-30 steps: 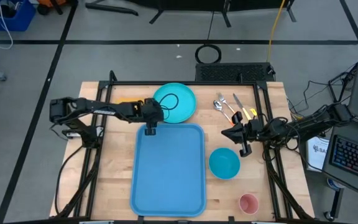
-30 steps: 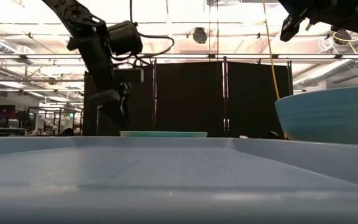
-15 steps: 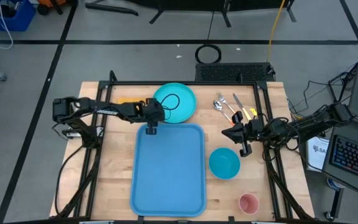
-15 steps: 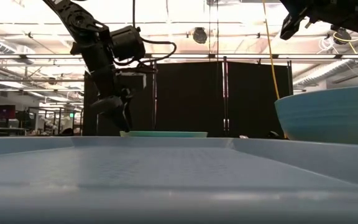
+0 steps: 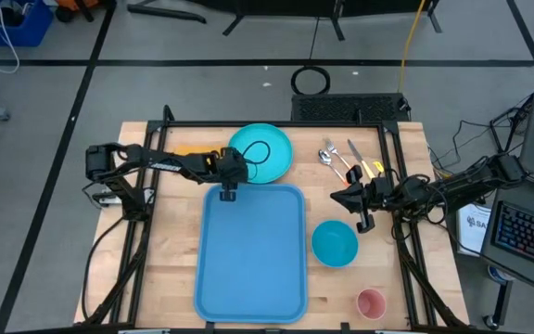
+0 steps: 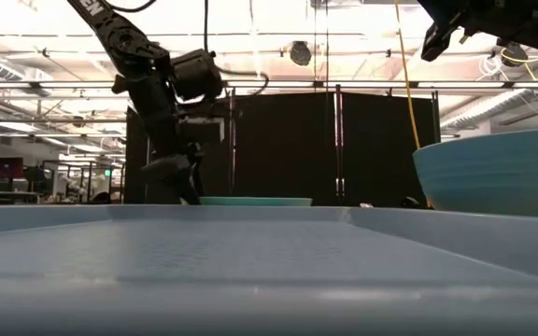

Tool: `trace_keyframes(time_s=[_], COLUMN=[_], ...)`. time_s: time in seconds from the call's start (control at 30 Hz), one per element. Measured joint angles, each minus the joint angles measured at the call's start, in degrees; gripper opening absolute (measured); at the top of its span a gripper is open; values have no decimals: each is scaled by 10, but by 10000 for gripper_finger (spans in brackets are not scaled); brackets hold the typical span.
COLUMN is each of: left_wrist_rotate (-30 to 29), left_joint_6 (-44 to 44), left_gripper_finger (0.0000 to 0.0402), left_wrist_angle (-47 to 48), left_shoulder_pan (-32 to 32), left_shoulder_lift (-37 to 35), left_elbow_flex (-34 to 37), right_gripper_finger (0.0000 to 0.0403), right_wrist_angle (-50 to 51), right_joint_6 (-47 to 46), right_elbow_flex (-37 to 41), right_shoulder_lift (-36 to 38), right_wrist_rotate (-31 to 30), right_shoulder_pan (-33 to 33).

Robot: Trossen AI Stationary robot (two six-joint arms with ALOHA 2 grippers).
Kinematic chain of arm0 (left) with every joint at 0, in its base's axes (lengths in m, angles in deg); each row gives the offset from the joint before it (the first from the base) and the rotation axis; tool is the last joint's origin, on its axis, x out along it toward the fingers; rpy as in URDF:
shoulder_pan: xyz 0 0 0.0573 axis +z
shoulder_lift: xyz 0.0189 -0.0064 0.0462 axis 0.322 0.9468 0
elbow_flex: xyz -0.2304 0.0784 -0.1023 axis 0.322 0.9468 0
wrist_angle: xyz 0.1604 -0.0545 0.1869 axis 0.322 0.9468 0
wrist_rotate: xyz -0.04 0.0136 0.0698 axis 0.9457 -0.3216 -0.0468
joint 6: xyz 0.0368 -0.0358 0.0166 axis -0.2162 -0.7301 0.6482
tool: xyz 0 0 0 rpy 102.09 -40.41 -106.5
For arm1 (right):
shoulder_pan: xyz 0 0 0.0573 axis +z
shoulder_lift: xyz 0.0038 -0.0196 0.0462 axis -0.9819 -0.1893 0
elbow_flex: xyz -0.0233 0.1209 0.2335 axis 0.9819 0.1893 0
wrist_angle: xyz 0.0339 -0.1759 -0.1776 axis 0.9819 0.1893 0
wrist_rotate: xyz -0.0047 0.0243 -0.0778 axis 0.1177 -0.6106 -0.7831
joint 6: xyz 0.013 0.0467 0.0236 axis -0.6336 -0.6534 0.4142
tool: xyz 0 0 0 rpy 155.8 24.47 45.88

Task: Set up tray
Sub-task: Put the light blue plate on the blue tray

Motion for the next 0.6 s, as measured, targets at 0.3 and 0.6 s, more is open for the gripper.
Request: trace_keyframes(time_s=[0.3,0.6], left_wrist_rotate=[11,4], left_joint_6=[16,30], left_gripper_finger=[125,12], left_wrist_angle=[-25,-32], left_shoulder_pan=[2,4], left_shoulder_lift=[3,3], left_elbow_flex=[0,0], right_gripper_finger=[0,0], right_wrist_angle=[8,10], right_joint_6=[1,1], right_elbow_flex=[0,0], right_shoulder_lift=[-1,-1], right_wrist_rotate=[-15,-15], right_shoulder_pan=[0,0])
